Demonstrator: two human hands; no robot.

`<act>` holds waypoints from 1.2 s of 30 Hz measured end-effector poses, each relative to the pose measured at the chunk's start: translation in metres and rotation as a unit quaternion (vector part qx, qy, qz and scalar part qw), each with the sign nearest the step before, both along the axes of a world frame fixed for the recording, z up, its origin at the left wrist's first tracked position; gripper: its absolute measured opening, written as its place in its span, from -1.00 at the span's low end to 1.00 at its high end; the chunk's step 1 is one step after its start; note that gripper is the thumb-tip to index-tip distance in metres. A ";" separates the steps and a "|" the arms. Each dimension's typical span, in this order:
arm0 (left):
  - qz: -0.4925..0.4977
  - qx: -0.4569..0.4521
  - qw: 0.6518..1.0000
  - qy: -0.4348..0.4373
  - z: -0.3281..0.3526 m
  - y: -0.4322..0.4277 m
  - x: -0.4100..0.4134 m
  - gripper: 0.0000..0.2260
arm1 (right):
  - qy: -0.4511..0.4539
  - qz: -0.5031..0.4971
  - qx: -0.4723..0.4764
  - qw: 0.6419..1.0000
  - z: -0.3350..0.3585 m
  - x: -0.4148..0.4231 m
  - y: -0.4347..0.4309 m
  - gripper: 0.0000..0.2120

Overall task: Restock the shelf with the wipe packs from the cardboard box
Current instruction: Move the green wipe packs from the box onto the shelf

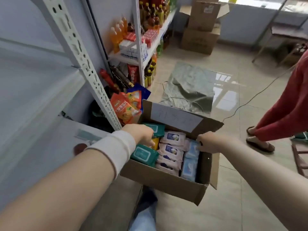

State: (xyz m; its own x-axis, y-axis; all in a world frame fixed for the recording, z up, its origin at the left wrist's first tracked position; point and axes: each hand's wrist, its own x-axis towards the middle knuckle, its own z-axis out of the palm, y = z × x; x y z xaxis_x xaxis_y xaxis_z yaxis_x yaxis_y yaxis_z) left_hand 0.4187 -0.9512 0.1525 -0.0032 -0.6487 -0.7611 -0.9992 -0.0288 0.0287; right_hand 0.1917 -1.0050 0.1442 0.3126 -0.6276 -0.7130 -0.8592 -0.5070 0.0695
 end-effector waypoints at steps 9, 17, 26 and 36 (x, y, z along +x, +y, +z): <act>0.104 0.070 0.991 0.051 -0.150 -0.067 0.051 -0.47 | -0.024 -0.148 0.170 0.974 -0.155 0.027 0.003 -0.54; 0.304 0.000 0.947 0.103 -0.307 -0.148 0.068 -0.42 | -0.154 -0.337 0.253 0.894 -0.312 0.089 0.001 -0.42; 0.516 -0.092 0.849 0.068 -0.402 -0.155 0.069 -0.29 | -0.291 -0.617 0.229 0.694 -0.406 0.144 0.035 -0.39; 0.649 -0.035 0.739 0.176 -0.426 -0.182 0.080 -0.28 | -0.292 -0.640 0.263 0.660 -0.409 0.143 0.036 -0.42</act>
State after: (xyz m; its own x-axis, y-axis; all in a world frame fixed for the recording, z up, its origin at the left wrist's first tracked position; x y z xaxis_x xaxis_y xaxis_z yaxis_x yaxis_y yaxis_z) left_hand 0.4987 -1.1331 -0.2740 0.4672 -0.3164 -0.8256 -0.0602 -0.9430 0.3274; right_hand 0.3349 -0.9694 -0.2644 0.0829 -0.3572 -0.9304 -0.4094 0.8389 -0.3586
